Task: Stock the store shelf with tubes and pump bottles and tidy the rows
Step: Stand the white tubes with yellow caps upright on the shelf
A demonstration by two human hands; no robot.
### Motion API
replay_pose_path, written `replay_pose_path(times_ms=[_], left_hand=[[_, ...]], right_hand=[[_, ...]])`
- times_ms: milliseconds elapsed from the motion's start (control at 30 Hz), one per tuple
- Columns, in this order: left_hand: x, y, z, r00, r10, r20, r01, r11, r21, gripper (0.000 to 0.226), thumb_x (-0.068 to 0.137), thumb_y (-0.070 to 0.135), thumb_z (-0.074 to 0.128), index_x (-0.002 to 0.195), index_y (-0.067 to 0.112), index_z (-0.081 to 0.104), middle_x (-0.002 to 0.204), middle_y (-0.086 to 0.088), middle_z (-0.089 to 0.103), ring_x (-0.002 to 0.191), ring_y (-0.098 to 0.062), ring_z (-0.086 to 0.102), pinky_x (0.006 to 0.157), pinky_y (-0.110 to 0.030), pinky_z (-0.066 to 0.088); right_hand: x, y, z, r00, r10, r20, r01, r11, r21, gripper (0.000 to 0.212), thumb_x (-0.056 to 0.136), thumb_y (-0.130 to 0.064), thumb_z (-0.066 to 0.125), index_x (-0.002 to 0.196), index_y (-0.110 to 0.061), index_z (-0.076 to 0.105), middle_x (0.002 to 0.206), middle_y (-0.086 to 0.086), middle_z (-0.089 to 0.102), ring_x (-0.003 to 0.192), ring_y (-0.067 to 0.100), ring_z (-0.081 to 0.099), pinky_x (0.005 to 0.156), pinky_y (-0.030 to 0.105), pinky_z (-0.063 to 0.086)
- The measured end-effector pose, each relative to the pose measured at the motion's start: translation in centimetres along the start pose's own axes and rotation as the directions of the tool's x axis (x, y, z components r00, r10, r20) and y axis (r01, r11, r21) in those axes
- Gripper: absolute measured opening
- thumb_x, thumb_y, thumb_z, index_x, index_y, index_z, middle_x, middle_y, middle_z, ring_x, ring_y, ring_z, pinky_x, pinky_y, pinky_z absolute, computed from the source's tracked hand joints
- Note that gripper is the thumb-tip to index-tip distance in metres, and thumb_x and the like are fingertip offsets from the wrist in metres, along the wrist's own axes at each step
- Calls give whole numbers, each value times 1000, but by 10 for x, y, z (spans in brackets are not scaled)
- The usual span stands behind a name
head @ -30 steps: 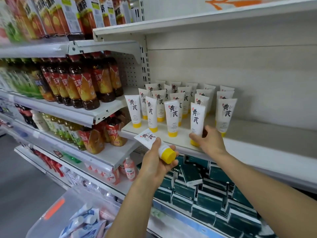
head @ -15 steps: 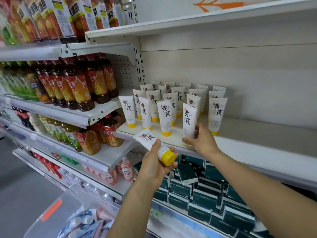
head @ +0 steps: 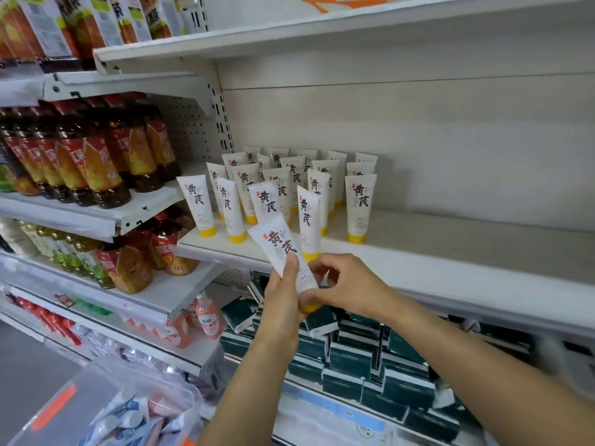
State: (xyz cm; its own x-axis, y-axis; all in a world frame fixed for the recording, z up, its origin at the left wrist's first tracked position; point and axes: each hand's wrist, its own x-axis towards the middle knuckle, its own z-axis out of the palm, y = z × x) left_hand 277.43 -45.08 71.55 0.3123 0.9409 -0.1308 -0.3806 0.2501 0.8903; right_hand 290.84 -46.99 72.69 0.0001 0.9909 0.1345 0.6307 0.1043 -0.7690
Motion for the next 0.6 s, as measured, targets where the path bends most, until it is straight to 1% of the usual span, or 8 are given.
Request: replay_pose_path(times_ms=[67, 100, 200, 267, 367, 467, 533, 600], left_hand=[[0, -4, 9, 999, 44, -3, -44, 997, 56, 34, 100, 37, 46, 132, 28, 54, 114, -6, 71, 104, -25, 68, 88, -45, 56], [1, -6, 14, 999, 52, -6, -52, 996, 67, 34, 100, 36, 47, 132, 28, 54, 113, -6, 71, 104, -24, 68, 87, -44, 56], [1, -8, 29, 998, 60, 21, -61, 996, 72, 28, 101, 29, 47, 128, 26, 55, 109, -7, 72, 98, -21, 70, 85, -40, 56], [2, -9, 37, 996, 62, 61, -69, 990, 124, 30, 102, 25, 46, 130, 21, 55, 113, -6, 71, 104, -19, 68, 93, -39, 53], [3, -9, 42, 992, 65, 113, -91, 967, 240, 34, 100, 27, 49, 135, 25, 51, 123, 2, 66, 115, -11, 60, 97, -30, 46], [5, -10, 44, 996, 21, 84, -44, 957, 287, 48, 98, 34, 53, 143, 26, 42, 135, 1, 56, 122, -12, 53, 103, -29, 40], [7, -10, 47, 997, -7, 73, -16, 954, 300, 52, 97, 34, 54, 146, 24, 37, 138, -2, 52, 125, -15, 51, 108, -31, 38], [12, -10, 50, 998, -31, 60, 11, 953, 303, 53, 97, 34, 53, 146, 23, 36, 139, -4, 51, 126, -17, 50, 110, -32, 37]], right_hand=[[-5, 3, 0, 1000, -11, -29, 9, 996, -93, 47, 61, -58, 76, 99, -34, 64, 84, -13, 65, 64, 3, 52, 63, 31, 48], [-7, 5, -2, 999, -21, -46, 16, 994, -108, 43, 63, -57, 76, 96, -34, 62, 81, -13, 64, 64, 2, 52, 62, 29, 48], [-12, 7, -9, 994, -44, -104, 38, 998, -51, 29, 72, -43, 78, 92, -31, 60, 71, -15, 59, 59, -3, 50, 56, 17, 38], [-12, 11, -16, 984, -14, -175, 18, 1000, 19, 31, 73, -39, 78, 96, -26, 62, 75, -14, 62, 60, -6, 52, 57, 15, 39], [-4, 24, -27, 957, 72, -280, -52, 996, 76, 43, 69, -45, 78, 103, -23, 63, 84, -11, 68, 67, -3, 59, 63, 24, 50], [8, 35, -36, 923, 156, -351, -164, 986, 8, 56, 65, -55, 75, 108, -22, 59, 98, -8, 69, 84, 10, 65, 76, 41, 56], [15, 40, -36, 908, 177, -381, -207, 977, -41, 61, 68, -54, 75, 115, -21, 56, 107, -5, 68, 92, 15, 64, 79, 41, 54], [18, 43, -35, 897, 178, -404, -227, 971, -76, 62, 71, -55, 74, 118, -22, 53, 110, -4, 66, 96, 18, 62, 75, 36, 51]])
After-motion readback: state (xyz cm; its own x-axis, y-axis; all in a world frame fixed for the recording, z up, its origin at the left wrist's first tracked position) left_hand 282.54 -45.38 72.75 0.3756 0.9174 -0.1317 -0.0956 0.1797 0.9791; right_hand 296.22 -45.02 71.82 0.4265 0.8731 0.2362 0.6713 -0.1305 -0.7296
